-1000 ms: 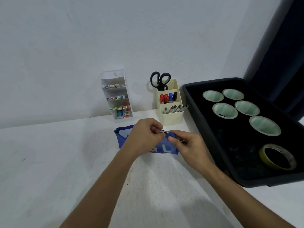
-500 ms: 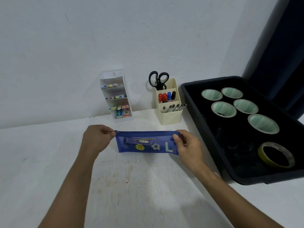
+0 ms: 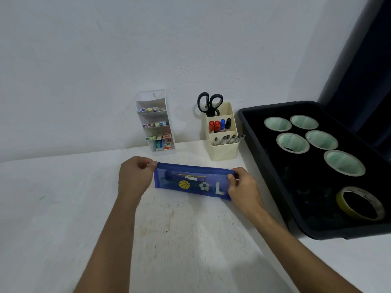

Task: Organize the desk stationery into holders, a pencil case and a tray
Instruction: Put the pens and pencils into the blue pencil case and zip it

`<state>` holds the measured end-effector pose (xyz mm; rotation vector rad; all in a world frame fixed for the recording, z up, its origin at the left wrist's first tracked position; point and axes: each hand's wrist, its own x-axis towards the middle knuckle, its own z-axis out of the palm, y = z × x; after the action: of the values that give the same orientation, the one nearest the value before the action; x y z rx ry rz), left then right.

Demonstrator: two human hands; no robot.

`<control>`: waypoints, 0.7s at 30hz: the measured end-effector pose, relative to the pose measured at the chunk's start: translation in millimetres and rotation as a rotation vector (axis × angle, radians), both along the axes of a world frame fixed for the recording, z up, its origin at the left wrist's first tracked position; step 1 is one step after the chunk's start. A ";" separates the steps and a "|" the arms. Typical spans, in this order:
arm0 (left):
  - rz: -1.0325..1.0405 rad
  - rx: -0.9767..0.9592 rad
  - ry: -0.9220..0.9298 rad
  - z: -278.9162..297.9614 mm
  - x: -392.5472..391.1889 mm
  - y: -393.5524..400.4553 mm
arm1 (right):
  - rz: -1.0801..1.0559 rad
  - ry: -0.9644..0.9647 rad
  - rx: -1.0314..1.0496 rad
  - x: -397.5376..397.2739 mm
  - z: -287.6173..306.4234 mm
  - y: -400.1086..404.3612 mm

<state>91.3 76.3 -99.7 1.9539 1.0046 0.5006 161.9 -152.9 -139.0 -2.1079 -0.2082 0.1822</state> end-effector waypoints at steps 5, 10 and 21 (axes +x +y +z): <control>-0.310 0.101 -0.001 31.4 -17.9 -3.7 | 0.307 -0.350 -0.250 -19.1 32.7 8.2; -0.421 0.026 0.077 49.6 -18.0 -7.9 | 0.682 -0.229 -0.319 -9.2 44.2 53.0; -0.091 -0.117 -0.119 13.7 -30.8 -32.6 | 0.531 -0.127 -0.027 -11.1 51.5 47.6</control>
<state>60.5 43.7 -86.1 1.8345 0.8475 0.4897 150.8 -105.3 -87.5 -2.0517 -0.8456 0.3655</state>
